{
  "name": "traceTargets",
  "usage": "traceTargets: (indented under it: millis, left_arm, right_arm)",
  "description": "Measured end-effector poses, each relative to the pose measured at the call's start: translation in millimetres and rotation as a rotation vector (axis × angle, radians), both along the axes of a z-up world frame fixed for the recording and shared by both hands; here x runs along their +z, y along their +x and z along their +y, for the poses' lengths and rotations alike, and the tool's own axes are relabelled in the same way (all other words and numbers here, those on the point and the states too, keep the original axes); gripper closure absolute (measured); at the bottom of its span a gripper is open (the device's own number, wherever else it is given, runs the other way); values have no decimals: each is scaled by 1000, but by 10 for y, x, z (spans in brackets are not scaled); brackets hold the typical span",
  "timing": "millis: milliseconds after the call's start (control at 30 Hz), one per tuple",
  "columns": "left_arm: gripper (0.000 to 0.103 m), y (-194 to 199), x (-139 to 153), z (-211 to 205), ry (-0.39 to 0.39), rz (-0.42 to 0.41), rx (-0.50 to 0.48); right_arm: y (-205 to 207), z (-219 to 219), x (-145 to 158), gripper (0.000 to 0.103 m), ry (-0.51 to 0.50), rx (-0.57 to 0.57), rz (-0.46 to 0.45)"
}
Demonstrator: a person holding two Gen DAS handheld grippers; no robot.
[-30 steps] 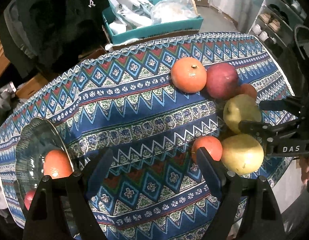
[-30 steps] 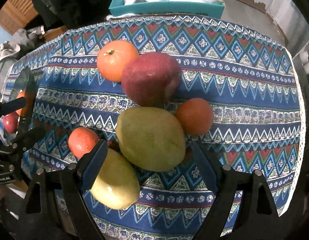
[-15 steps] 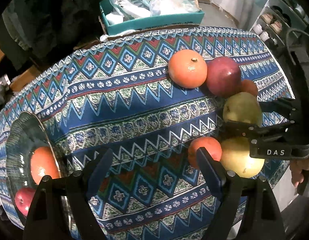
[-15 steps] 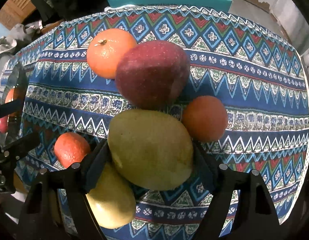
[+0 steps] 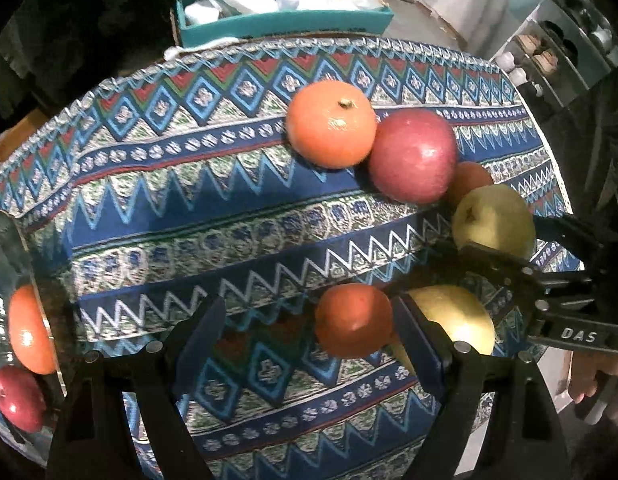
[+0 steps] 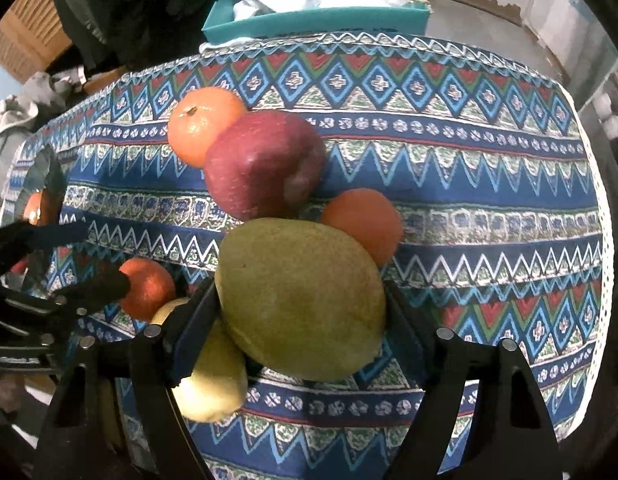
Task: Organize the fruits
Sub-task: 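Grasp a small orange with the left tool while the right tool grasps a large green pear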
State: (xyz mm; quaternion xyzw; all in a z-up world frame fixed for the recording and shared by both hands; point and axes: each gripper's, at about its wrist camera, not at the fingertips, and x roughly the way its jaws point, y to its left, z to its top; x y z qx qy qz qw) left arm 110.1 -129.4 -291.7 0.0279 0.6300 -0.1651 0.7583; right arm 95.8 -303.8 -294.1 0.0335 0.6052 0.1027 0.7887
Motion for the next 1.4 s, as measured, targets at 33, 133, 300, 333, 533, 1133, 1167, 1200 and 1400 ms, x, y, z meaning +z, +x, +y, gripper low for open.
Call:
traceTargets:
  millis: [33,133,300,333,533,1133,1167,1200,1400]
  left_arm:
    - [16,-4,-23,-20,3,3,-3]
    - [15,-30,-66,-49,16,4,-15]
    - [10,-36,-81,8,15,10,-15]
    - [10,-46,-62,34,22,4,-17]
    - [11,-59,107,208,133,-83,10]
    - [11,8,151,250,-52,-50,80]
    - [11,-17,128,220,-51,-43,75]
    - [11,-30,105,194,-45,-37,70]
    - [11,-87,-60,109,-9,-15,52]
  right_arm:
    - [2,-27,1,23,5,-5,3]
    - [-23,-52,14,23,7,-10,0]
    - [-26,-89,22,23,14,-15,2]
    - [-27,-85,20,23,13,-15,2]
    - [-15,-74,40,23,17,-18,0]
    - [-24,-106,120,23,23,-18,-20]
    - [-27,-119,119,23,23,-20,-19]
    - [-29,-136,120,23,24,-22,-18]
    - [-37,-140,117,23,27,-23,-16]
